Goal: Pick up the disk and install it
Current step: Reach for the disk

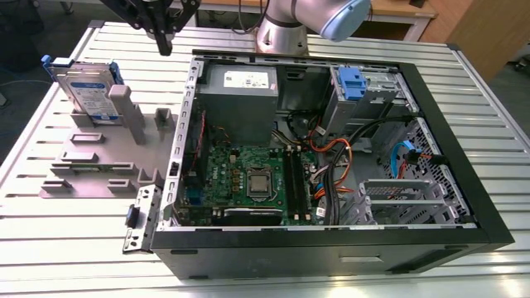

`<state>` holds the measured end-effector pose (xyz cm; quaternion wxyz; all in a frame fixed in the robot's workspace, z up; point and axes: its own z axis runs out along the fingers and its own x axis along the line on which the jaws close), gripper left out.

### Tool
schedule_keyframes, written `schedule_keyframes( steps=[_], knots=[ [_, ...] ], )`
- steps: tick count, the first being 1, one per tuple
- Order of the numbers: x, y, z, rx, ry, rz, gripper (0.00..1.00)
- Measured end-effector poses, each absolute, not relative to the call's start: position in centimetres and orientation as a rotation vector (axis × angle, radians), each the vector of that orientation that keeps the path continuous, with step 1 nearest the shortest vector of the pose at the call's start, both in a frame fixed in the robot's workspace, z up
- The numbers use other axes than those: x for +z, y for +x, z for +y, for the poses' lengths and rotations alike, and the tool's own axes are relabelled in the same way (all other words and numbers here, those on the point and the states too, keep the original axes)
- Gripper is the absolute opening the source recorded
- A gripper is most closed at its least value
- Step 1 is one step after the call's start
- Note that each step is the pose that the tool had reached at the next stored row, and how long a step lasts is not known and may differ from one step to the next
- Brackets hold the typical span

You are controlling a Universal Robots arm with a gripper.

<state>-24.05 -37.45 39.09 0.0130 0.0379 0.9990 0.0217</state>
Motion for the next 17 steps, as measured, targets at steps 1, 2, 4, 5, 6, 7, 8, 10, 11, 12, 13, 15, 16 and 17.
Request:
schedule_keyframes(
  steps=[1,2,4,5,6,7,8,10,11,12,13,15,16,17],
  knots=[
    [39.1,-24.2,-37.3,0.068,0.118,3.112,0.11],
    [39.1,-24.4,-37.2,0.068,0.118,3.112,0.11],
    [39.1,-24.9,-37.0,0.068,0.118,3.112,0.11],
    [39.1,-25.2,-36.9,0.068,0.118,3.112,0.11],
    [39.1,-25.5,-36.8,0.067,0.118,3.113,0.11],
    [39.1,-25.8,-36.7,0.068,0.118,3.113,0.11],
    [39.0,-26.2,-36.7,0.068,0.118,3.112,0.11],
    [39.0,-26.9,-36.6,0.068,0.118,3.112,0.11],
    [39.0,-27.3,-36.5,0.068,0.118,3.112,0.11],
    [39.0,-27.6,-36.5,0.068,0.118,3.112,0.11],
    [39.0,-28.0,-36.4,0.068,0.118,3.113,0.11],
    [39.0,-28.7,-36.2,0.067,0.118,3.113,0.11],
    [39.0,-29.0,-36.1,0.067,0.118,3.113,0.11],
    [38.9,-29.4,-36.0,0.067,0.118,3.112,0.11]
  ],
)
